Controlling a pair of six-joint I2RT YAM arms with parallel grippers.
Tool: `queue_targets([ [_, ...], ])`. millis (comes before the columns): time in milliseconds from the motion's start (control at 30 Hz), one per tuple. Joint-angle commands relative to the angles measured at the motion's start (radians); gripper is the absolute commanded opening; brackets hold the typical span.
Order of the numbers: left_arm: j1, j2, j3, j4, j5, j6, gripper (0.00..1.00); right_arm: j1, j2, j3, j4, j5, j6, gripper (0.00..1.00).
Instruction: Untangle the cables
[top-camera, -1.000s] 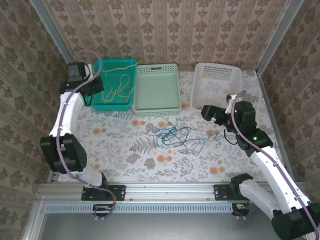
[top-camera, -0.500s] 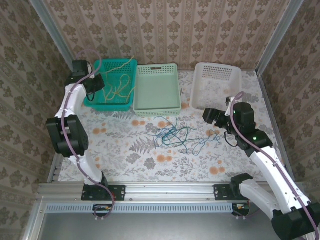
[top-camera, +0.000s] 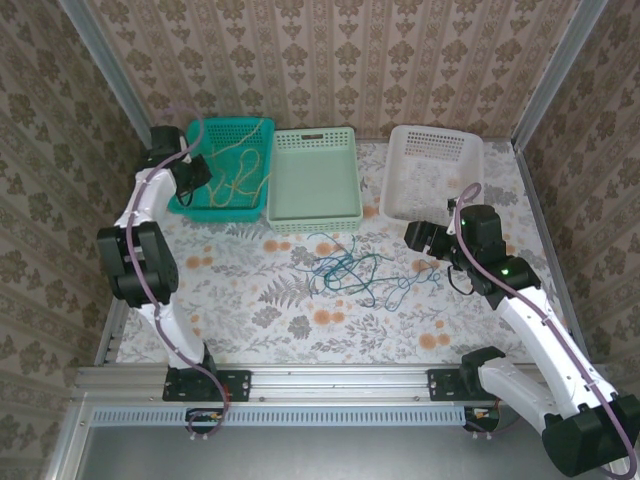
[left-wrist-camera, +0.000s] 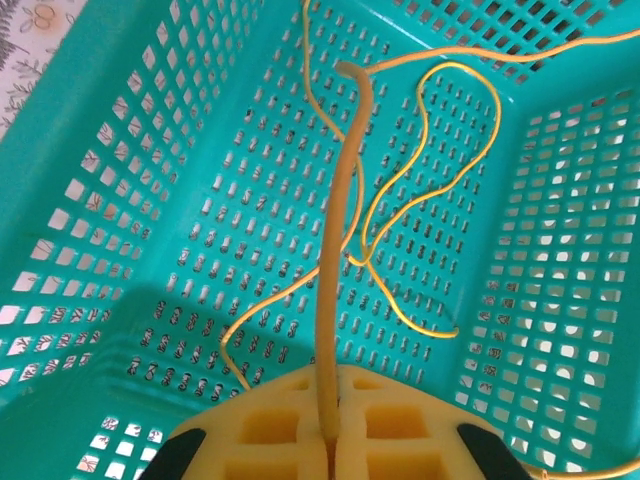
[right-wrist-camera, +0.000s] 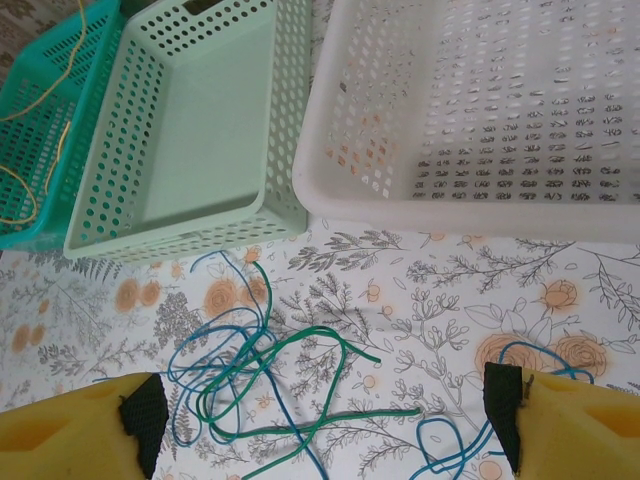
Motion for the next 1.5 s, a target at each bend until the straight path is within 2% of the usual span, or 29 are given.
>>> queue_targets([
  [0,0.005,0.006,-0.010,-0.009,0.015,-0.003,0.14,0.000,-0.016,0.017,-0.019,0.003,-0.013,0.87],
  [167,-0.004,-0.038,-0.042,-0.009,-0.006,0.031,0.58,0.002,-0.005,0.020,-0.008,-0.007,-0.009,0.87],
  [233,-0.018,-0.072,-0.058,0.001,-0.032,0.051,0.69,0.003,0.001,0.022,-0.006,-0.016,-0.008,0.87],
  [300,-0.038,-0.109,-0.069,0.012,-0.057,0.070,0.72,0.004,0.006,0.022,-0.004,-0.028,-0.014,0.86],
  [400,-0.080,-0.183,-0.093,0.039,-0.087,0.109,0.95,0.021,0.015,0.029,-0.008,-0.044,-0.043,0.83],
  [500,-0.150,-0.283,-0.153,0.092,-0.126,0.170,1.00,0.057,0.022,0.029,-0.003,-0.044,-0.076,0.82],
  [633,-0.247,-0.432,-0.297,0.176,-0.161,0.216,1.00,0.119,0.044,0.025,0.003,-0.031,-0.117,0.82],
  [800,-0.342,-0.601,-0.497,0.226,-0.142,0.222,1.00,0.179,0.124,0.040,-0.020,0.003,-0.117,0.81],
  [1100,-0.633,-0.805,-0.797,0.262,-0.250,0.193,1.00,0.227,0.232,0.017,0.047,0.010,0.018,0.77],
  [1233,-0.748,-0.836,-0.874,0.282,-0.296,0.172,1.00,0.273,0.304,0.019,0.090,-0.011,0.085,0.75],
  [1367,-0.848,-0.821,-0.884,0.282,-0.328,0.173,0.99,0.291,0.387,0.022,0.133,-0.029,0.139,0.72],
  [1467,-0.906,-0.797,-0.884,0.273,-0.393,0.169,0.99,0.313,0.433,0.030,0.155,-0.041,0.162,0.70],
])
